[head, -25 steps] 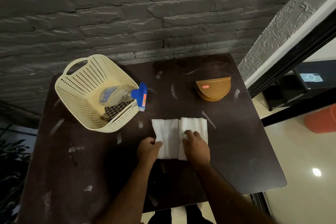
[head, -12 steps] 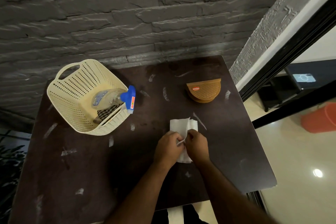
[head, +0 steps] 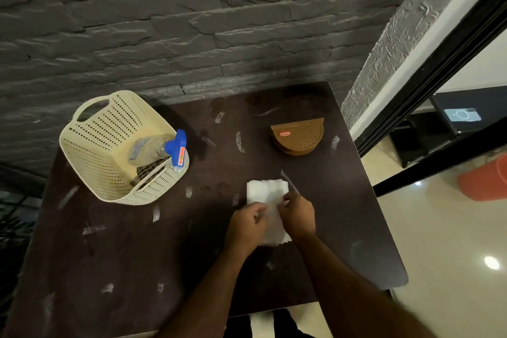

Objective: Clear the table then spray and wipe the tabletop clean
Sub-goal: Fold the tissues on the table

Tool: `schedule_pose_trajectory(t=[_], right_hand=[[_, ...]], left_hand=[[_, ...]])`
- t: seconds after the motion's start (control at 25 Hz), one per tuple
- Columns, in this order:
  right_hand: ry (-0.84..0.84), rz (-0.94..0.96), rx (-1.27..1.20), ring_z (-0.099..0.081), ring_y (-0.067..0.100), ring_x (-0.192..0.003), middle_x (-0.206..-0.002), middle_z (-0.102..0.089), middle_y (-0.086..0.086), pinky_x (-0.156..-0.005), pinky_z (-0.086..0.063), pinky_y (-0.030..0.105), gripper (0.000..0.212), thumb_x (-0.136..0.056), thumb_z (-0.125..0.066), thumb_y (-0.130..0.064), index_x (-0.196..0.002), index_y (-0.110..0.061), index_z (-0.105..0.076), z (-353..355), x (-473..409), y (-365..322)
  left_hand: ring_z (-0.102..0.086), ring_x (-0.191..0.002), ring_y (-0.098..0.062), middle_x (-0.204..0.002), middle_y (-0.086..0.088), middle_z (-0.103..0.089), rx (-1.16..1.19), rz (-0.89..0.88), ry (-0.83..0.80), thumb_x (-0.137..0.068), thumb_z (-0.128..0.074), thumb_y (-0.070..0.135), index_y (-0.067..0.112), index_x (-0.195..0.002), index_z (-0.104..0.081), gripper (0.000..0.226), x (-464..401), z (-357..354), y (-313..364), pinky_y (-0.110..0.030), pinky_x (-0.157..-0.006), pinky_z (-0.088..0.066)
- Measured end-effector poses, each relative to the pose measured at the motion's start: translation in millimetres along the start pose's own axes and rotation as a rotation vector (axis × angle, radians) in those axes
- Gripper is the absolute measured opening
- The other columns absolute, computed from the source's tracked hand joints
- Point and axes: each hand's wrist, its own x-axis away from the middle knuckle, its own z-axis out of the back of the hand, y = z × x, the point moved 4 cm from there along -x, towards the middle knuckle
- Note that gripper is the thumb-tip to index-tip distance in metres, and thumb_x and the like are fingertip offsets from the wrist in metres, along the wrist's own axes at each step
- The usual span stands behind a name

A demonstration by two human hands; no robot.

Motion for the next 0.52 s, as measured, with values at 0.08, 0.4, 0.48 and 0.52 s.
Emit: schedule_pose_trajectory(t=[0.08, 0.4, 0.48, 0.52], right_hand=[[0.033, 0.052, 0.033, -0.066, 0.019, -0.089, -0.107, -0.069, 0.005, -0.072, -0.054, 0.029, 0.028, -0.089, -0.06, -0.022, -0.116, -0.016, -0.061, 6, 1, -1], [-0.103, 0.389, 0.458, -0.061, 0.024, -0.095, -0.111, -0.058, 0.005, -0.07, -0.051, 0.035, 0.029, -0.09, -0.055, -0.031, -0.118, -0.021, -0.056, -14, 20, -7], [-0.145, 0.355, 0.462, -0.06, 0.025, -0.097, -0.114, -0.057, 0.006, -0.074, -0.053, 0.036, 0.03, -0.09, -0.055, -0.029, -0.119, -0.022, -0.055, -14, 15, -7], [-0.144, 0.353, 0.455, -0.06, 0.025, -0.097, -0.114, -0.057, 0.006, -0.075, -0.054, 0.038, 0.03, -0.09, -0.055, -0.029, -0.118, -0.021, -0.055, -12, 13, -7]], left_hand=[[-0.059, -0.103, -0.009, -0.115, 0.007, -0.064, -0.063, 0.012, 0.051, -0.091, -0.059, 0.021, 0.026, -0.116, -0.065, 0.026, -7, 9, -7, -0.028, -0.088, -0.053], [-0.051, -0.118, -0.017, -0.132, 0.001, -0.049, -0.295, 0.002, -0.089, -0.09, -0.06, 0.021, 0.026, -0.132, -0.052, 0.043, -20, -5, -12, -0.033, -0.099, -0.046], [-0.05, -0.119, -0.019, -0.133, 0.0, -0.049, -0.299, 0.0, -0.088, -0.09, -0.06, 0.02, 0.026, -0.133, -0.052, 0.044, -20, -6, -11, -0.034, -0.1, -0.045], [-0.051, -0.118, -0.019, -0.132, -0.001, -0.05, -0.29, 0.007, -0.077, -0.09, -0.06, 0.021, 0.026, -0.132, -0.052, 0.044, -19, -6, -11, -0.034, -0.099, -0.046]])
